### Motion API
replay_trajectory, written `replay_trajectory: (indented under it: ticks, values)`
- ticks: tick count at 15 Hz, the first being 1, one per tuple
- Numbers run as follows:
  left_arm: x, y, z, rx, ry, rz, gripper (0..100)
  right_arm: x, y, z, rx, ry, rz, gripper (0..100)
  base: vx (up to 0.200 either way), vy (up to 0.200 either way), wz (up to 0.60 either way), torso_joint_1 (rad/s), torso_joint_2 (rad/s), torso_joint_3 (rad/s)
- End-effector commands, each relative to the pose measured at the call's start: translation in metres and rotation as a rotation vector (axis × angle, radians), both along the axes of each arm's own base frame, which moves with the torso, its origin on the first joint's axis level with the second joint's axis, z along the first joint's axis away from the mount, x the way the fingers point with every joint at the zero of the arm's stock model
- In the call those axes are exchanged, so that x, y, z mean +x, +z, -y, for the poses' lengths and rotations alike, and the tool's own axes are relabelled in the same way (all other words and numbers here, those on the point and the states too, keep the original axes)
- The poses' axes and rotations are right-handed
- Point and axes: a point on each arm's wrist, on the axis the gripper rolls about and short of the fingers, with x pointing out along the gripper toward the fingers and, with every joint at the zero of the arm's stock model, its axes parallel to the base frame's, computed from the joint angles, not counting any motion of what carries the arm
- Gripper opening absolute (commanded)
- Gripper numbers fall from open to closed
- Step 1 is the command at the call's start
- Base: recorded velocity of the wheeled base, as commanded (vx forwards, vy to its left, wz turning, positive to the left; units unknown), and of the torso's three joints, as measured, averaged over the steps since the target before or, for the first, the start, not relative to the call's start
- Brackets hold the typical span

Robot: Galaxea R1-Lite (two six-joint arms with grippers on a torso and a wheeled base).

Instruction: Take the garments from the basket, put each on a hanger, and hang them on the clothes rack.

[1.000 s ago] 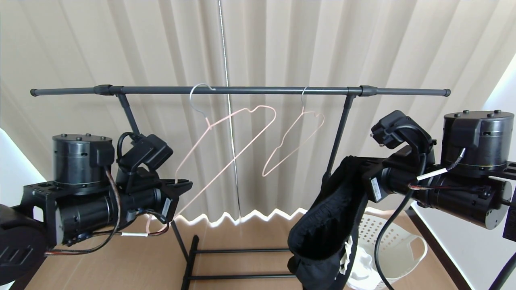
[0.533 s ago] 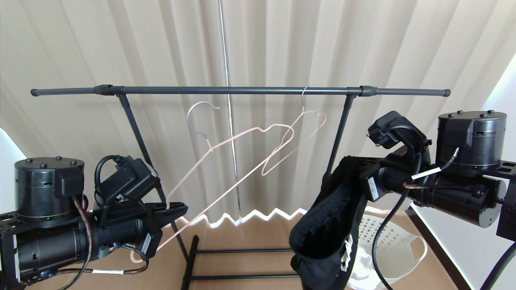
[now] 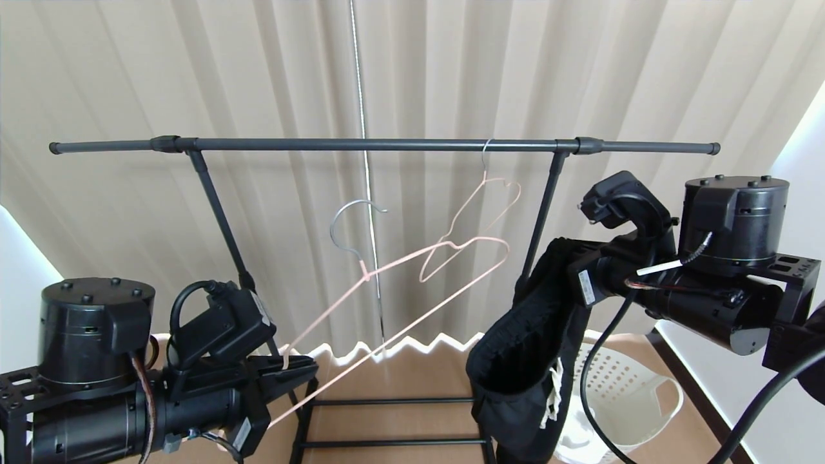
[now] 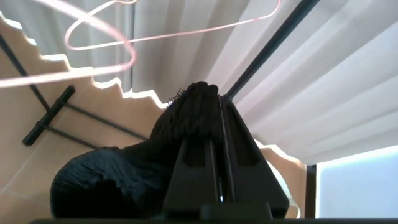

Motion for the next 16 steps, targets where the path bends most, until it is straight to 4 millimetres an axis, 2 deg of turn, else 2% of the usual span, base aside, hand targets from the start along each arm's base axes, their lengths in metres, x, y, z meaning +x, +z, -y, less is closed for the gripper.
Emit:
replay_trajectory:
  ticks: [1, 4, 11, 16]
  values:
    - [-0.004, -0.006, 0.003, 0.010, -0.022, -0.022, 0, 0.004, -0.006, -0.002, -0.009, 0.000, -0.015, 0, 0.000, 0.000, 0.00, 0.000, 0.00, 0.000]
    - [-0.009, -0.009, 0.006, 0.015, -0.048, -0.031, 0, 0.005, -0.008, -0.003, -0.015, -0.004, -0.020, 0, 0.000, 0.000, 0.00, 0.000, 0.00, 0.000]
    - [-0.018, -0.009, 0.013, 0.013, -0.096, -0.033, 0, 0.020, -0.008, -0.007, -0.048, -0.137, 0.006, 0, 0.000, 0.000, 0.00, 0.000, 0.00, 0.000]
    - [-0.011, -0.012, 0.026, 0.023, -0.122, -0.050, 0, 0.021, -0.007, -0.008, -0.046, -0.146, 0.010, 0, 0.000, 0.000, 0.00, 0.000, 0.00, 0.000]
